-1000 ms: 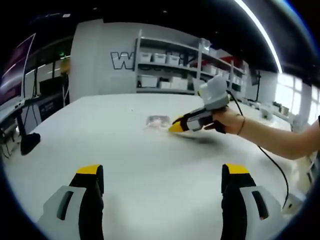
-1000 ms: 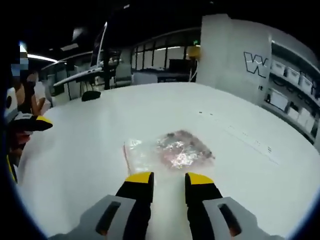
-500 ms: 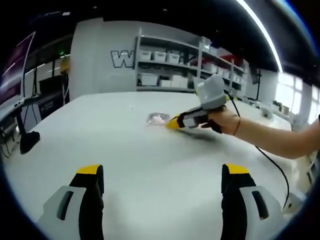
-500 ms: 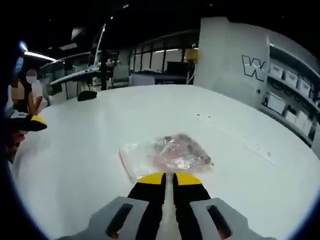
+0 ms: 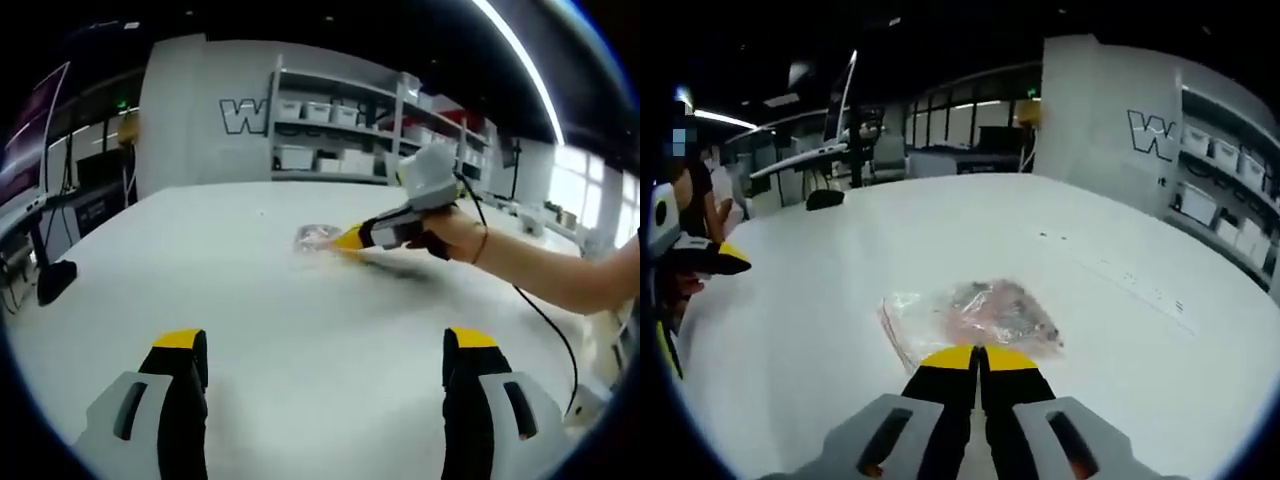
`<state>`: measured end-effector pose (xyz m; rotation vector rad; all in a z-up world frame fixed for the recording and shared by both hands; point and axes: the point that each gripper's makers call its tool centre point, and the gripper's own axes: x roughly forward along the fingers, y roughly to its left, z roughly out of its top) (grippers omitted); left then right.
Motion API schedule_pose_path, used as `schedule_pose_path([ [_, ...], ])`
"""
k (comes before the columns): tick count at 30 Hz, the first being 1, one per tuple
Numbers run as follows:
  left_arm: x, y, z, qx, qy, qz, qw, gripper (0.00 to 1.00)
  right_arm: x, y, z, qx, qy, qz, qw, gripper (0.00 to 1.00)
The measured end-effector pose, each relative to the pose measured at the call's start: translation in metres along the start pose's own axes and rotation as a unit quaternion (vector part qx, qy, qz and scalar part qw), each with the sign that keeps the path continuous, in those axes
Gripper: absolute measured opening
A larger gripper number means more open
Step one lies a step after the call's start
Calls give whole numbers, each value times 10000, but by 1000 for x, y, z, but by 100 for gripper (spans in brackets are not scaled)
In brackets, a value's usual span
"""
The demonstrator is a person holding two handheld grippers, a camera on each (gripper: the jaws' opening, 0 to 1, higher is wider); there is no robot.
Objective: Open the resealable bag by pulling the two sides of the seal apart until the entire bag opening is separated and visibly accessible.
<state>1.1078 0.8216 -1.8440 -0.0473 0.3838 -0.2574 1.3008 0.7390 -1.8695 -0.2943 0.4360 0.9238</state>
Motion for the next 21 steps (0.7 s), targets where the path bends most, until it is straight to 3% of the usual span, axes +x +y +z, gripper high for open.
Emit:
schedule_pose_path([
  [21, 3, -12, -2, 2, 27, -117, 9999, 97, -22, 17, -4, 335, 23, 390, 9987, 0],
])
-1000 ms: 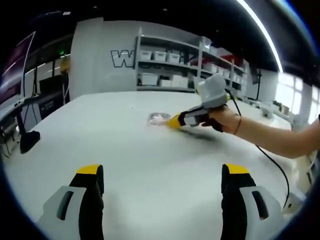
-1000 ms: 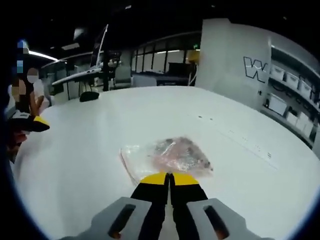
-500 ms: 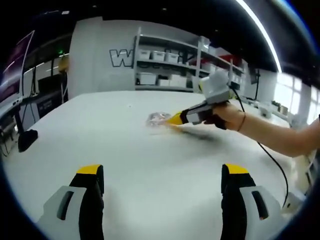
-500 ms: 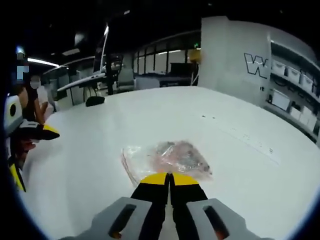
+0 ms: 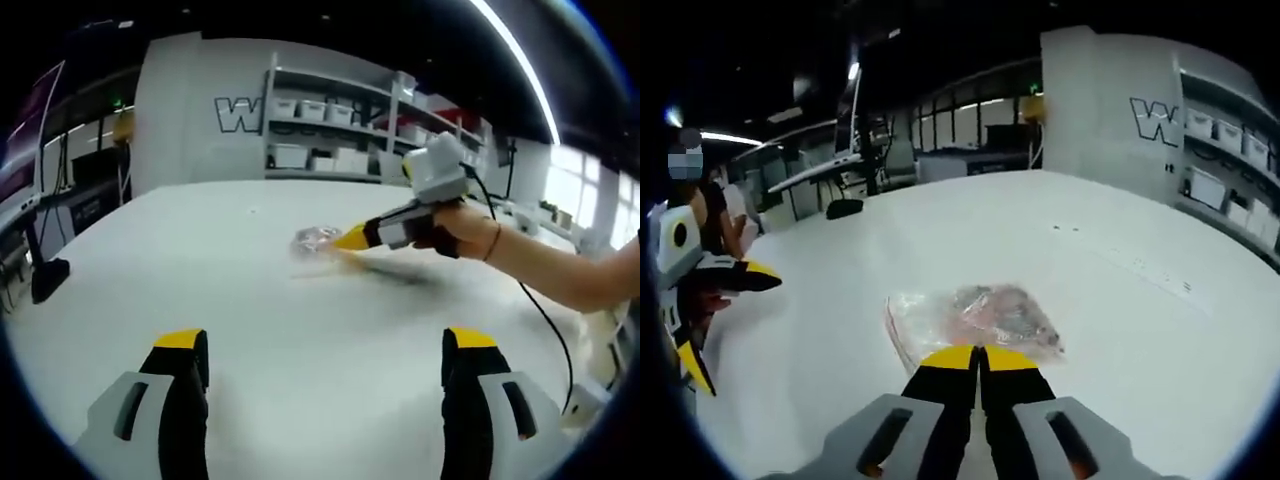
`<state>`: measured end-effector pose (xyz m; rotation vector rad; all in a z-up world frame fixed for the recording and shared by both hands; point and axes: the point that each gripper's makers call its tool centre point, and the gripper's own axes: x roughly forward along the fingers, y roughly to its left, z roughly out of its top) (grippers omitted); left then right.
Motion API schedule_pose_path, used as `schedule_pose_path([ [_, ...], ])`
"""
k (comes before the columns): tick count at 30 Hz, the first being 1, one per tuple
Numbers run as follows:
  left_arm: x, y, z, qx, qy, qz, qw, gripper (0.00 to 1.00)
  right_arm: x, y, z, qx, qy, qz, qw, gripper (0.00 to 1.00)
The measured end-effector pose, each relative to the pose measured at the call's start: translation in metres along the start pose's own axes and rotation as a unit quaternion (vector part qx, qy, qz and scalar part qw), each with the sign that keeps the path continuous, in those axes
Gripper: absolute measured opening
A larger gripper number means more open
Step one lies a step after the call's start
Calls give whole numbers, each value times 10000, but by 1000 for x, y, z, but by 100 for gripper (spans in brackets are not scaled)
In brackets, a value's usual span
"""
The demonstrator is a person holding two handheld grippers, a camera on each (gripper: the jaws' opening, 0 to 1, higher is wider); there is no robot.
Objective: Open the resealable bag by pulling the two sides of the seal apart until the entire bag opening is separated and visibly accessible.
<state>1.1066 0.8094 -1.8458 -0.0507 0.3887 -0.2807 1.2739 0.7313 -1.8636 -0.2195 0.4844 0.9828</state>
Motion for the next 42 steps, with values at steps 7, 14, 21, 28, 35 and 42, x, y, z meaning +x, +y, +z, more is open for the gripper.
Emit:
schedule_pose_path([
  [7, 0, -5, 1, 5, -8, -70, 10000, 96, -5, 7, -5, 22, 58, 124, 9999, 0],
  [14, -1, -10, 2, 38, -17, -111, 9999, 96, -13, 16, -7, 117, 45, 236, 9996, 0],
  [21, -3, -10, 5, 44, -59, -109, 9999, 96, -17, 23, -4, 137, 16, 317, 9994, 0],
  [28, -4, -11, 5, 34, -79, -98, 9999, 96, -21, 31, -4, 134, 0, 399, 9991, 0],
  [35, -4, -13, 5, 30, -71, -116, 9999, 96, -22, 34, -6, 209, 7, 478, 9986, 0],
  [42, -2, -15, 4, 10, -72, -144, 9999, 96, -25, 38, -10, 246, 35, 549, 9982, 0],
])
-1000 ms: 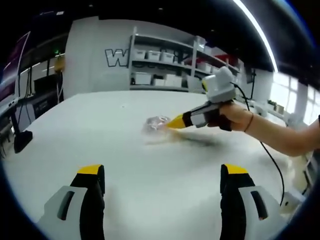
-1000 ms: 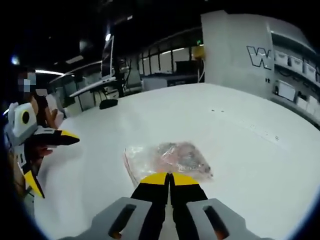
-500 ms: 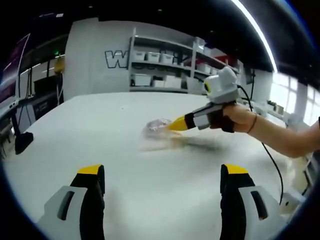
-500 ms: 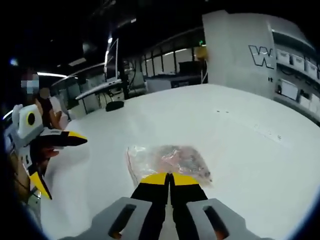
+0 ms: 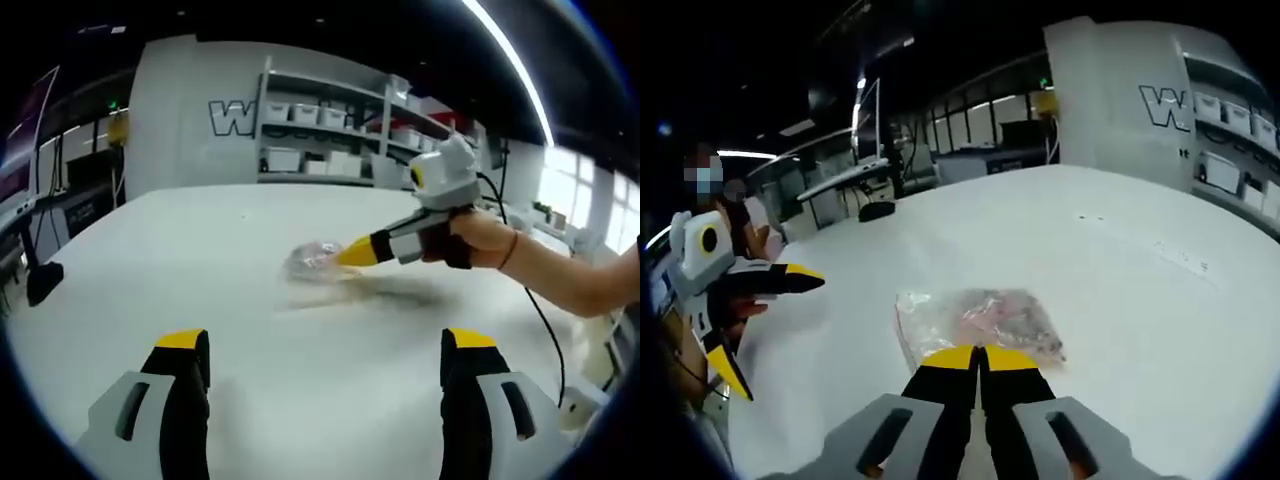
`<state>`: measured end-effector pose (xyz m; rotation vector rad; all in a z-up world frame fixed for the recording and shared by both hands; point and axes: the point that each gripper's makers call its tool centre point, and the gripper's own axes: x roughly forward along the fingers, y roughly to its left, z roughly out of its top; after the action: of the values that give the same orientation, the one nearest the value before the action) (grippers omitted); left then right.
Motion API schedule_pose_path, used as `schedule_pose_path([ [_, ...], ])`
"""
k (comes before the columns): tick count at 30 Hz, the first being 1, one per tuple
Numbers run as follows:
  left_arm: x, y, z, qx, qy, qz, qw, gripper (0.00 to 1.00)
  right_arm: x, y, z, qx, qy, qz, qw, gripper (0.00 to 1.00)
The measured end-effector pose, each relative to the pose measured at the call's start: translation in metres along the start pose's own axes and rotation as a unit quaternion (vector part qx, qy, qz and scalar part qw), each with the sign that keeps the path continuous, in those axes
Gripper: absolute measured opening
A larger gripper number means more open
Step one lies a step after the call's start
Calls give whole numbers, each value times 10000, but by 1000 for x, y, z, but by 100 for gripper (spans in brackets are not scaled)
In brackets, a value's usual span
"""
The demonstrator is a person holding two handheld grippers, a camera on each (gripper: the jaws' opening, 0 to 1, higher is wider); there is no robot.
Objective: Open the resealable bag by pulling the two sides of the seal apart until the entire bag opening is separated and visibly accessible.
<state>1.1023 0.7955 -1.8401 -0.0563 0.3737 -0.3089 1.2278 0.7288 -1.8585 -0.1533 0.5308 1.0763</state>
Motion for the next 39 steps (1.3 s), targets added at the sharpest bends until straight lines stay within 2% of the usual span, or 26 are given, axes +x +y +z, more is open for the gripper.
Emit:
schedule_pose_path([
  [39, 2, -7, -1, -96, -37, -119, 9999, 95, -11, 22, -2, 136, -111, 300, 9994, 0],
])
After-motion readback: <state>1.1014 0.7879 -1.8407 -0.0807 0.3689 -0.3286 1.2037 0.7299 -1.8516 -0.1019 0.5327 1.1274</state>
